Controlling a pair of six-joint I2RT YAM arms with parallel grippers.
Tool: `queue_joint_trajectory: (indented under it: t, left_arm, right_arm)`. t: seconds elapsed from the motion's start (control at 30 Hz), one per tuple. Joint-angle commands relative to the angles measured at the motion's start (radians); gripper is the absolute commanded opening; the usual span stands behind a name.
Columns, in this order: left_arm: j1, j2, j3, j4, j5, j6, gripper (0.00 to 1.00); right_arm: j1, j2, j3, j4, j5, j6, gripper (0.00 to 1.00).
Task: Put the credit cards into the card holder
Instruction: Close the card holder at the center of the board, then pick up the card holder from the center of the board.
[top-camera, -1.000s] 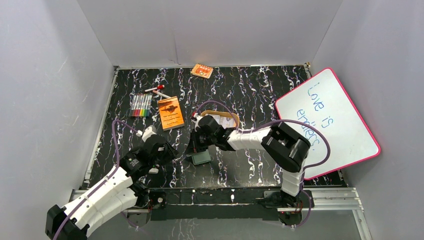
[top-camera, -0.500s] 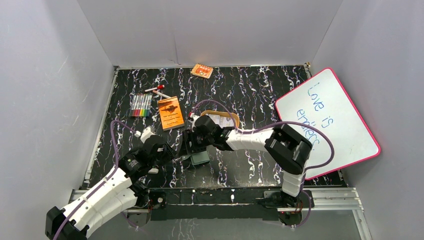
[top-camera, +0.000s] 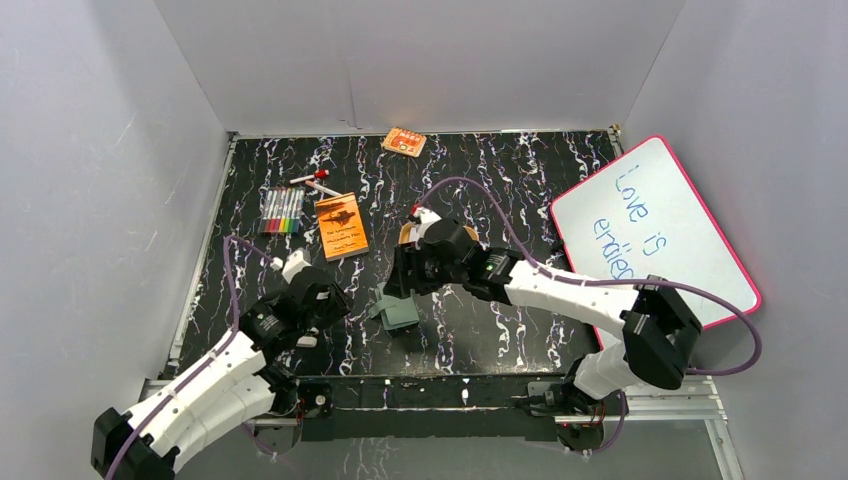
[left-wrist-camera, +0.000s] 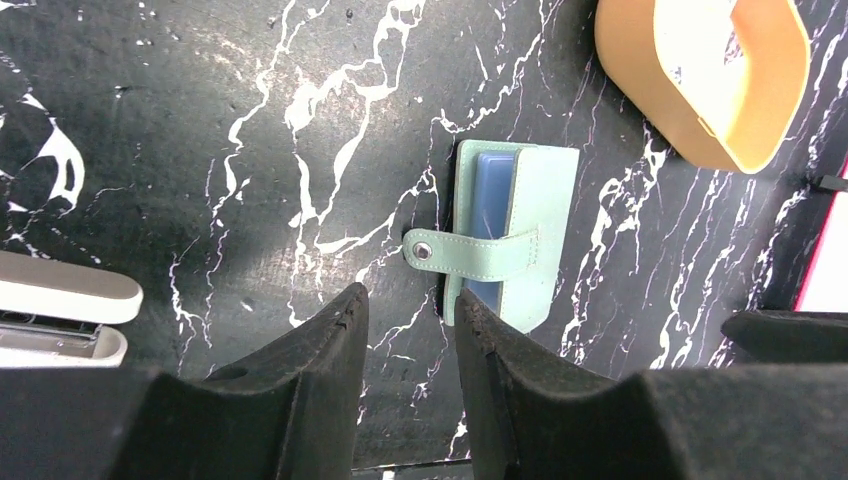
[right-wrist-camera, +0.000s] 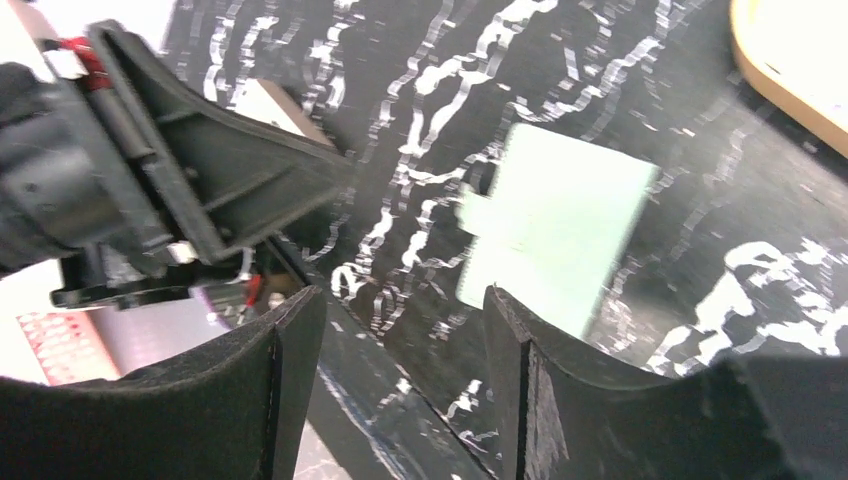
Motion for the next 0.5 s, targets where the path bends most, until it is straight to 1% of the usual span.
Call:
queue_joint_trajectory:
  t: [0.0, 0.13, 0.17, 0.23, 0.27, 0.47]
  left_arm:
    - [0.004, 0.073, 0.032, 0.079, 0.039, 0.027, 0.36]
    - [0.003, 0.167, 0.031, 0.165, 0.084, 0.046, 0.38]
    - [0.004, 0.191, 0.029, 0.180, 0.091, 0.048, 0.40]
    - [0.007, 0.229, 0.023, 0.200, 0.107, 0.037, 0.49]
    - [0.011, 0.243, 0.014, 0.221, 0.123, 0.037, 0.50]
    - [0.035, 0.260, -0.037, 0.303, 0.190, 0.005, 0.52]
  right_arm:
    - [-0.034, -0.002, -0.090, -0.054, 0.050, -0.033, 0.66]
    - [-0.040, 0.044, -0.122, -0.013, 0.026, -0.027, 0.67]
    - [-0.040, 0.060, -0.117, -0.012, 0.027, -0.027, 0.68]
    - [-0.042, 0.094, -0.106, -0.008, 0.036, -0.028, 0.69]
    - [-0.041, 0.111, -0.098, -0.010, 0.041, -0.030, 0.69]
    - [-0.042, 0.199, -0.045, -0.043, 0.075, -0.051, 0.69]
